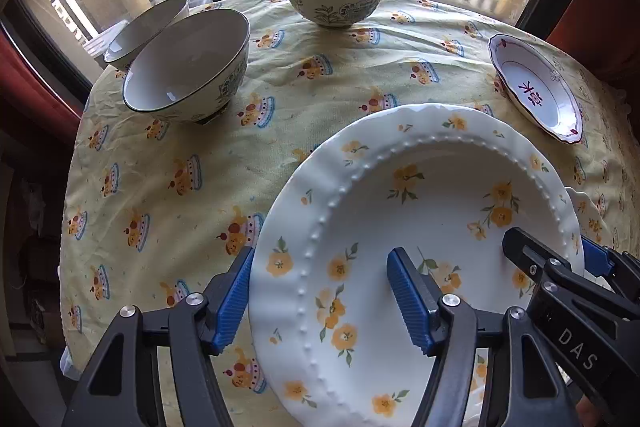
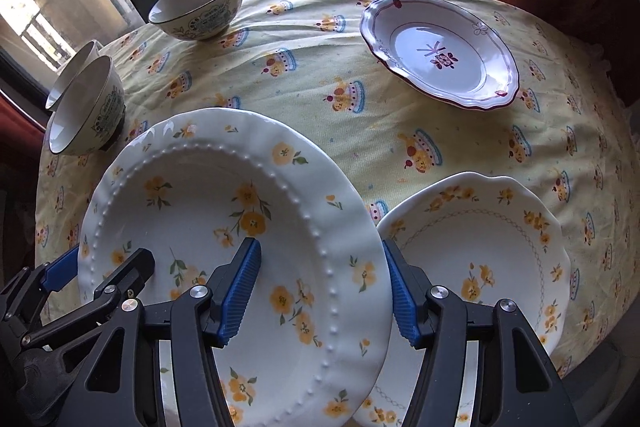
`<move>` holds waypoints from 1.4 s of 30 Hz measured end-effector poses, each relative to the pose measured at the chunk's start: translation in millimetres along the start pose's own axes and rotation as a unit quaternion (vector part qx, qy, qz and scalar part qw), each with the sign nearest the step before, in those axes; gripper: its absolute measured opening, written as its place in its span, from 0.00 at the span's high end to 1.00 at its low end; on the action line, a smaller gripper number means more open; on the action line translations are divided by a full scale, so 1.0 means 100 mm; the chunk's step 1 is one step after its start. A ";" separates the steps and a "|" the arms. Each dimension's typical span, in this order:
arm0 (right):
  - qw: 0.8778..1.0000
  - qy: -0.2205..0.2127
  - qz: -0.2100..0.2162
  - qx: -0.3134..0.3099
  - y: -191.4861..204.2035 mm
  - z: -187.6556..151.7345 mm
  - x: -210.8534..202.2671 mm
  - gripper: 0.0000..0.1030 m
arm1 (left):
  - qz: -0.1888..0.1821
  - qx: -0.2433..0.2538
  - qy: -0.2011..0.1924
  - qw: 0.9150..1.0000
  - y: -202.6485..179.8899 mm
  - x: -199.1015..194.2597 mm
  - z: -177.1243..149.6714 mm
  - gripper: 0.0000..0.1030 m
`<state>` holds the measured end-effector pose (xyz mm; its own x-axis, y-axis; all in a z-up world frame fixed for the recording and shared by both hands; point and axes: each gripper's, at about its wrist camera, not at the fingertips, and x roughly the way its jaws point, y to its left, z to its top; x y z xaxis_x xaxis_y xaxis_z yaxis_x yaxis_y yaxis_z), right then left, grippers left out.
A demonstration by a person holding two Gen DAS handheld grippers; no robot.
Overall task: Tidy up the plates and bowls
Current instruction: 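Lift the beaded-rim plate with the left tool over the flower plate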
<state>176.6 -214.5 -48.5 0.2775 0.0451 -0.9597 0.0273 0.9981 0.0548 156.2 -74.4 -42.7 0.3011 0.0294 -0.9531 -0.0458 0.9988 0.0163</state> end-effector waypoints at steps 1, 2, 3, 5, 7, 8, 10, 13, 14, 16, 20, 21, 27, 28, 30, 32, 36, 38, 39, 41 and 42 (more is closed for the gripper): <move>1.000 -0.001 0.003 -0.002 -0.05 -0.01 -0.02 0.38 | 0.003 -0.002 -0.002 1.000 -0.05 -0.03 -0.01 0.35; 1.000 -0.001 0.005 -0.004 -0.10 -0.02 -0.04 0.38 | 0.005 -0.004 -0.005 1.000 -0.10 -0.07 -0.02 0.35; 1.000 -0.003 0.005 -0.007 -0.16 -0.02 -0.07 0.38 | 0.006 -0.005 -0.008 1.000 -0.16 -0.10 -0.04 0.35; 1.000 -0.005 0.007 -0.009 -0.26 -0.02 -0.11 0.38 | 0.007 -0.008 -0.013 1.000 -0.28 -0.16 -0.06 0.35; 1.000 -0.008 0.010 -0.011 -0.39 -0.02 -0.16 0.38 | 0.008 -0.010 -0.017 1.000 -0.40 -0.20 -0.07 0.35; 1.000 -0.009 0.011 -0.012 -0.45 -0.03 -0.19 0.38 | 0.008 -0.011 -0.019 1.000 -0.47 -0.21 -0.08 0.35; 1.000 -0.012 0.011 -0.013 -0.57 -0.03 -0.23 0.38 | 0.007 -0.013 -0.021 1.000 -0.59 -0.23 -0.10 0.35; 1.000 -0.016 0.009 -0.010 -0.76 -0.05 -0.29 0.38 | 0.003 -0.011 -0.025 1.000 -0.76 -0.26 -0.15 0.35; 1.000 -0.017 0.008 -0.009 -0.82 -0.07 -0.31 0.38 | 0.002 -0.011 -0.025 1.000 -0.82 -0.27 -0.17 0.35; 1.000 -0.018 0.007 -0.007 -0.96 -0.10 -0.33 0.38 | 0.000 -0.012 -0.027 1.000 -0.94 -0.29 -0.20 0.35; 1.000 -0.014 0.007 -0.002 -1.20 -0.18 -0.36 0.38 | -0.005 -0.015 -0.029 0.999 -1.15 -0.31 -0.27 0.35; 1.000 -0.012 0.006 0.000 -1.25 -0.20 -0.36 0.38 | -0.005 -0.014 -0.030 0.999 -1.20 -0.32 -0.29 0.35; 1.000 -0.001 0.003 0.005 -1.58 -0.36 -0.34 0.38 | -0.008 -0.019 -0.032 0.999 -1.50 -0.29 -0.39 0.35; 1.000 0.001 0.004 0.005 -1.63 -0.38 -0.33 0.38 | -0.009 -0.021 -0.031 0.999 -1.55 -0.28 -0.41 0.35; 1.000 0.004 0.003 0.005 -1.74 -0.41 -0.31 0.38 | -0.010 -0.022 -0.031 0.999 -1.65 -0.26 -0.46 0.35; 1.000 0.002 -0.001 0.002 -1.83 -0.42 -0.30 0.39 | -0.012 -0.023 -0.028 0.999 -1.74 -0.22 -0.50 0.35; 1.000 -0.003 -0.009 -0.004 -2.00 -0.44 -0.30 0.39 | -0.019 -0.029 -0.016 0.999 -1.89 -0.12 -0.57 0.35; 1.000 -0.002 -0.010 -0.005 -2.06 -0.44 -0.28 0.39 | -0.020 -0.036 -0.011 0.999 -1.93 -0.09 -0.60 0.35; 1.000 0.000 -0.011 -0.006 -2.09 -0.44 -0.27 0.39 | -0.019 -0.040 -0.010 0.999 -1.95 -0.08 -0.62 0.35; 1.000 0.001 -0.012 -0.008 -2.14 -0.44 -0.26 0.42 | -0.018 -0.047 -0.007 0.999 -1.96 -0.04 -0.65 0.35; 1.000 0.002 -0.012 -0.010 -2.15 -0.44 -0.25 0.44 | -0.020 -0.050 -0.004 0.999 -1.97 -0.02 -0.66 0.35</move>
<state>121.6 -428.6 -48.5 0.2737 0.0222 -0.9616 0.0152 0.9995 0.0274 101.8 -273.4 -64.0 0.3128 -0.0091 -0.9498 -0.1293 0.9902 -0.0521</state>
